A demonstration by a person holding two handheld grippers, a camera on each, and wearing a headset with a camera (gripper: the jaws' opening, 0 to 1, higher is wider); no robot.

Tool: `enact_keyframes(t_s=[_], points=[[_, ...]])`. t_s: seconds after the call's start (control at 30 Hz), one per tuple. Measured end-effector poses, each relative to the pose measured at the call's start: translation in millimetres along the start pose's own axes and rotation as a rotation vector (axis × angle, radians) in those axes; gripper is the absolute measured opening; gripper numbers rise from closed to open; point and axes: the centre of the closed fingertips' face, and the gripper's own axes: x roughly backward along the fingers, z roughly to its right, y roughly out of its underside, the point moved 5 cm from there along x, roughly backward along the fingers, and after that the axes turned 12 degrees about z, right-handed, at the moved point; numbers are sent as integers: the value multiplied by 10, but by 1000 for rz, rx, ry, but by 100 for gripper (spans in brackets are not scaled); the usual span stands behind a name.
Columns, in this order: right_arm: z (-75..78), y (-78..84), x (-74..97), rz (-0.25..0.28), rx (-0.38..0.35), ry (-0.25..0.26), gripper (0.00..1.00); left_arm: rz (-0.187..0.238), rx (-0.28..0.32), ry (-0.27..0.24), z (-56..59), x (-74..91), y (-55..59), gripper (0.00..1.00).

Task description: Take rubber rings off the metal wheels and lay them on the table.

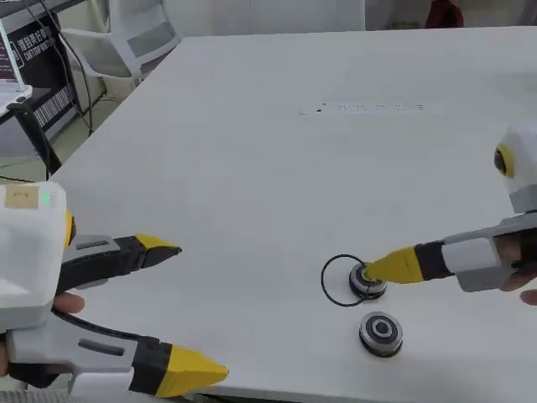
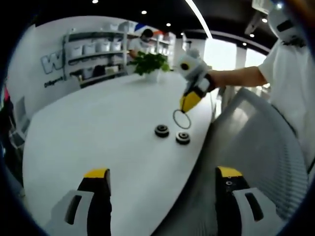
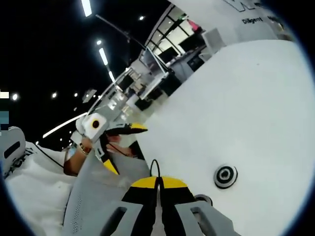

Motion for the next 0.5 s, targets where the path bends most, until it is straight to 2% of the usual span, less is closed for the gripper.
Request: enact_keyframes(t_s=[0.5], points=[[48, 152, -395, -114, 25, -10, 0, -7, 9, -7, 12, 14, 31, 88]])
